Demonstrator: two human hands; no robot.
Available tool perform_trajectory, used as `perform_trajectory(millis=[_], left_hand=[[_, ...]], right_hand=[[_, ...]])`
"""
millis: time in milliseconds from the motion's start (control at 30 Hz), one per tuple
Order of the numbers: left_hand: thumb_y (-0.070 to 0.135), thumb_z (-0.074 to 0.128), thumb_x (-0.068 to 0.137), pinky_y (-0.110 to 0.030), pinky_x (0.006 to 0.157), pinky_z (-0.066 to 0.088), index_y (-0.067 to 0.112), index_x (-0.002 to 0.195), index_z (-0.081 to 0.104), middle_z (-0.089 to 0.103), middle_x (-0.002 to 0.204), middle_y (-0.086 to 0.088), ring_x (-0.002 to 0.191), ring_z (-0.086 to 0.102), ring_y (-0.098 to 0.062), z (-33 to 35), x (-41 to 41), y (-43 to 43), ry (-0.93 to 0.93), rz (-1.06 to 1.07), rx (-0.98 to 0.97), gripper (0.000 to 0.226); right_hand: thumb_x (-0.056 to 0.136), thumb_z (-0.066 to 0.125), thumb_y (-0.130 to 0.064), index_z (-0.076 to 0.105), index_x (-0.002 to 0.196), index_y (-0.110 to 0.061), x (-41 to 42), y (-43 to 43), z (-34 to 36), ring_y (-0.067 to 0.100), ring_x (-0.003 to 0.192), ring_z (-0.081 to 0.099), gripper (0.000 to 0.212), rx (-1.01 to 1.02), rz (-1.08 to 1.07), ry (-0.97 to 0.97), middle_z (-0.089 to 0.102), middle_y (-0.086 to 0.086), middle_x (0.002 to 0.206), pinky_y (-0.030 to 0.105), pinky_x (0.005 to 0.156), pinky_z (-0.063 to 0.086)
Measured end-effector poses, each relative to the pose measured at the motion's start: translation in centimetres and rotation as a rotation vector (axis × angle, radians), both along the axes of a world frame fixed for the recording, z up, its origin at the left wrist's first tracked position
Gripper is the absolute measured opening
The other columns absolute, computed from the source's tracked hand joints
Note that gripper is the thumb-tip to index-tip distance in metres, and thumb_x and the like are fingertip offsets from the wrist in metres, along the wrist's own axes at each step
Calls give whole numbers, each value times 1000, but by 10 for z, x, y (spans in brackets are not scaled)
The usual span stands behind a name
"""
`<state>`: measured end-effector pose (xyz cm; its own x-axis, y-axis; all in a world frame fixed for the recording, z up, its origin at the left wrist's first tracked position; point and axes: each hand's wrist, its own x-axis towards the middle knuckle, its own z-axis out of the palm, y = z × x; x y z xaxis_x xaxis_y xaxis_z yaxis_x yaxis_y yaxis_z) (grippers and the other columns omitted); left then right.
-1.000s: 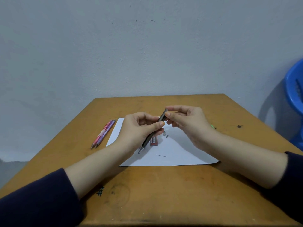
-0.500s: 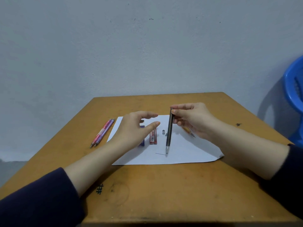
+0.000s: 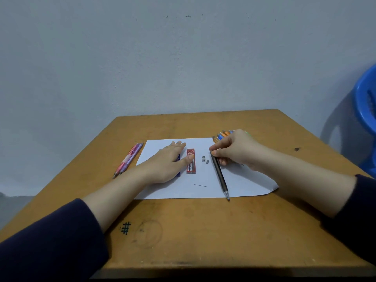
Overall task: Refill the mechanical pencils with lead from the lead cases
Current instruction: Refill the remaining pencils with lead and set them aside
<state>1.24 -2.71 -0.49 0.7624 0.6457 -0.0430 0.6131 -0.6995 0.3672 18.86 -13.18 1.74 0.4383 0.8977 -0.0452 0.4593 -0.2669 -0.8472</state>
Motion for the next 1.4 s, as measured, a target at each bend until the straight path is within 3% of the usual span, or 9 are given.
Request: perform_trajectory(millis=[100, 467, 633, 733, 833, 1000, 1167, 1267, 1400], left_hand=[[49, 29, 100, -33, 120, 6, 17, 153, 11, 5, 161, 0, 147, 4, -13, 0, 1, 1, 61, -2, 21, 65], [50, 29, 99, -31, 118, 6, 16, 153, 14, 7, 161, -2, 147, 5, -14, -1, 2, 0, 93, -2, 67, 65], [51, 28, 99, -32, 120, 6, 17, 153, 13, 6, 161, -1, 148, 4, -14, -2, 2, 1, 97, -3, 66, 65], [50, 28, 99, -33, 120, 6, 17, 153, 14, 7, 161, -1, 148, 5, -14, -1, 2, 0, 90, -2, 61, 65], [50, 28, 100, -32, 118, 8, 18, 153, 14, 9, 161, 0, 147, 7, -14, -1, 1, 2, 72, 7, 46, 64], [48, 29, 100, -27, 114, 14, 24, 153, 15, 15, 159, 6, 145, 15, -13, 13, -8, 8, 6, 37, -43, 59], [58, 56, 84, -29, 115, 9, 30, 153, 11, 3, 160, 10, 146, 4, -8, 32, -31, 23, 142, -51, -85, 87], [65, 66, 68, -34, 118, -2, 27, 153, 1, -10, 159, 10, 145, -12, -5, 36, -36, 24, 279, -78, -57, 114], [68, 68, 62, -37, 119, -3, 24, 152, -8, -17, 158, 10, 144, -16, -6, 34, -36, 23, 387, -74, -60, 126]], right_hand=[[87, 63, -1, 69, 93, -4, -1, -1, 0, 9, 41, 58, 10, -15, 15, -19, 61, 3, 46, 13, 51, 49], [92, 58, -4, 69, 94, -7, -4, -2, -1, 4, 53, 65, 11, -53, 67, -141, 66, 1, 58, 7, 60, 46], [91, 58, -4, 69, 96, -7, -3, 0, -3, 7, 55, 66, 13, -56, 67, -154, 68, 4, 60, 25, 80, 56], [91, 58, -6, 71, 97, -10, -3, -1, -2, 7, 55, 62, 14, -40, 64, -224, 65, 1, 59, 18, 70, 53], [90, 61, -12, 73, 101, -18, -4, -1, 1, 7, 60, 52, 17, 24, 67, -384, 56, -6, 62, 13, 54, 38], [89, 62, -15, 72, 106, -18, -5, 1, 6, -5, 49, 47, 19, 128, 127, -425, 54, -11, 66, 6, 46, 33], [86, 66, -38, 65, 114, -31, -13, 6, 15, -2, 85, 54, 30, 91, 260, -497, 61, -17, 94, 3, 60, 36], [81, 68, -45, 58, 126, -31, -21, 17, 16, 7, 114, 50, 48, 60, 364, -507, 60, -12, 120, 19, 83, 40], [80, 65, -53, 42, 141, -26, -31, 28, 15, 13, 130, 30, 71, -78, 521, -696, 49, -7, 136, 28, 102, 33]])
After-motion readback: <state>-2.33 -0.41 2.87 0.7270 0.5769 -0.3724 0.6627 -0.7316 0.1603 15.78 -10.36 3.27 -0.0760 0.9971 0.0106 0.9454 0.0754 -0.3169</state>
